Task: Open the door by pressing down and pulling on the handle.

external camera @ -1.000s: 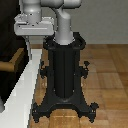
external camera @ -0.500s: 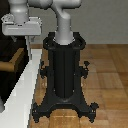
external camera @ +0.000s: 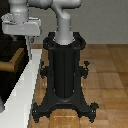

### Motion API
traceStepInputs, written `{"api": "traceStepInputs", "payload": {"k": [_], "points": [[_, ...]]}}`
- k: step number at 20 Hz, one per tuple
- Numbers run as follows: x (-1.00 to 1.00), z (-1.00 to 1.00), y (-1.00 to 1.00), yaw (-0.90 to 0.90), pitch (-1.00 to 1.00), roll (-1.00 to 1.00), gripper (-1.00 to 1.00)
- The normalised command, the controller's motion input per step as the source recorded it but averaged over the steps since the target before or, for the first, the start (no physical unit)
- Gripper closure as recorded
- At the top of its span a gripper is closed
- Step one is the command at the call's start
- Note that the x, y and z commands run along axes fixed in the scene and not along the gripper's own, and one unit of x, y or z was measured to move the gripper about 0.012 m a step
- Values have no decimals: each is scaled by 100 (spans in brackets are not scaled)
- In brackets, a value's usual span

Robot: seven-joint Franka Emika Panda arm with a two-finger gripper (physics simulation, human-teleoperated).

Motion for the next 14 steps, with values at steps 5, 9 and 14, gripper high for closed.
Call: {"api": "traceStepInputs", "payload": {"k": [5,9,14], "points": [[40,0,0,0,0,0,-100],[0,0,-50,0,0,0,-100],[20,0,-20,0,0,0,-100]]}}
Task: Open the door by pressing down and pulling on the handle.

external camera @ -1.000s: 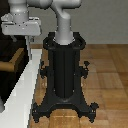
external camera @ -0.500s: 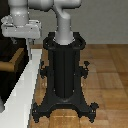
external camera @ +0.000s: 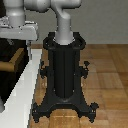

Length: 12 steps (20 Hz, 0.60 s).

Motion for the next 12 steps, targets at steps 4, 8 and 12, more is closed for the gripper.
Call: {"api": "traceStepInputs", "payload": {"k": [4,8,12], "points": [[0,0,0,0,0,0,-100],[0,-25,0,0,0,0,-100],[0,-75,-75,0,0,0,-100]]}}
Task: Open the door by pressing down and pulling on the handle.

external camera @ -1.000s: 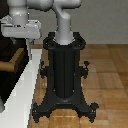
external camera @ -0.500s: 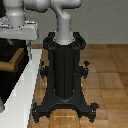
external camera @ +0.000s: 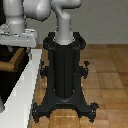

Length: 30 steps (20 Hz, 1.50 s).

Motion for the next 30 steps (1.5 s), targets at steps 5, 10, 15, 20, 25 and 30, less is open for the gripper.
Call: {"api": "traceStepInputs", "payload": {"k": [5,10,15,20,25,30], "points": [[0,-60,-40,0,0,0,-100],[0,-40,-20,0,0,0,-100],[0,0,0,0,0,0,100],[0,0,0,0,-3,0,100],[0,-60,0,0,-9,0,100],[0,-40,0,0,-9,0,100]]}}
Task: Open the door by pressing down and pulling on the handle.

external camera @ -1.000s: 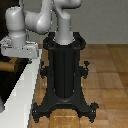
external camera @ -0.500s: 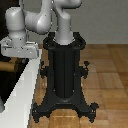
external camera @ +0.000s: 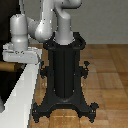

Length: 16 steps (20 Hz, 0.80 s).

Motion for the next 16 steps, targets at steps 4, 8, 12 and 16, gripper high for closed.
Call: {"api": "traceStepInputs", "payload": {"k": [4,8,12,16], "points": [[0,-50,0,0,0,0,100],[0,-75,0,0,0,0,100],[0,-50,0,0,-11,0,100],[0,-75,0,0,-11,0,100]]}}
